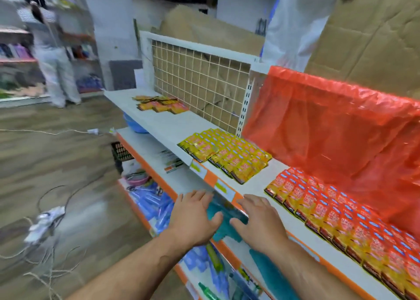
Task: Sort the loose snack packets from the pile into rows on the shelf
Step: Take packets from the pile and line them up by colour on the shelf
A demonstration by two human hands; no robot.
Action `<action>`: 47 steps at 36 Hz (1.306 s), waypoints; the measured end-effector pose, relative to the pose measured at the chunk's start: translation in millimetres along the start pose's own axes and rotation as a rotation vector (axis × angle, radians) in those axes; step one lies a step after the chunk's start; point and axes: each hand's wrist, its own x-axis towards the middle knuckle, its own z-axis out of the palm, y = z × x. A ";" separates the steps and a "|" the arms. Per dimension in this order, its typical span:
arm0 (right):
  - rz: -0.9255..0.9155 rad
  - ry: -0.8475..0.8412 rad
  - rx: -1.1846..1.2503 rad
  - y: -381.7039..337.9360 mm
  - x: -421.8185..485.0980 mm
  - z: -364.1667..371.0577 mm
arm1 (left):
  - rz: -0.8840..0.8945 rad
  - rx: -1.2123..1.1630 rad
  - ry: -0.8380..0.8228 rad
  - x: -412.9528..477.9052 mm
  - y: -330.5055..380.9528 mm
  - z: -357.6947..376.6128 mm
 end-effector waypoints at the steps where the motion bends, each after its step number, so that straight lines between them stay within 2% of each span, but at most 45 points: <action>1: -0.012 -0.001 -0.011 -10.2 12.8 2.4 | -0.006 -0.007 0.010 4.9 -13.1 -3.9; 11: -0.114 0.010 -0.032 -136.8 147.9 35.6 | -0.042 -0.019 0.129 71.4 -167.1 -35.2; 21: -0.177 0.019 0.012 -231.6 248.0 78.4 | -0.105 -0.029 0.074 127.8 -299.0 -37.4; 30: -0.231 0.036 0.026 -272.7 349.4 101.4 | -0.154 -0.035 0.078 183.7 -367.8 -40.2; 37: -0.243 0.002 0.055 -288.2 454.7 111.1 | -0.183 -0.022 0.057 266.8 -417.2 -34.9; 47: -0.073 -0.045 0.125 -285.1 587.0 111.8 | -0.131 -0.064 0.013 385.8 -454.6 -47.4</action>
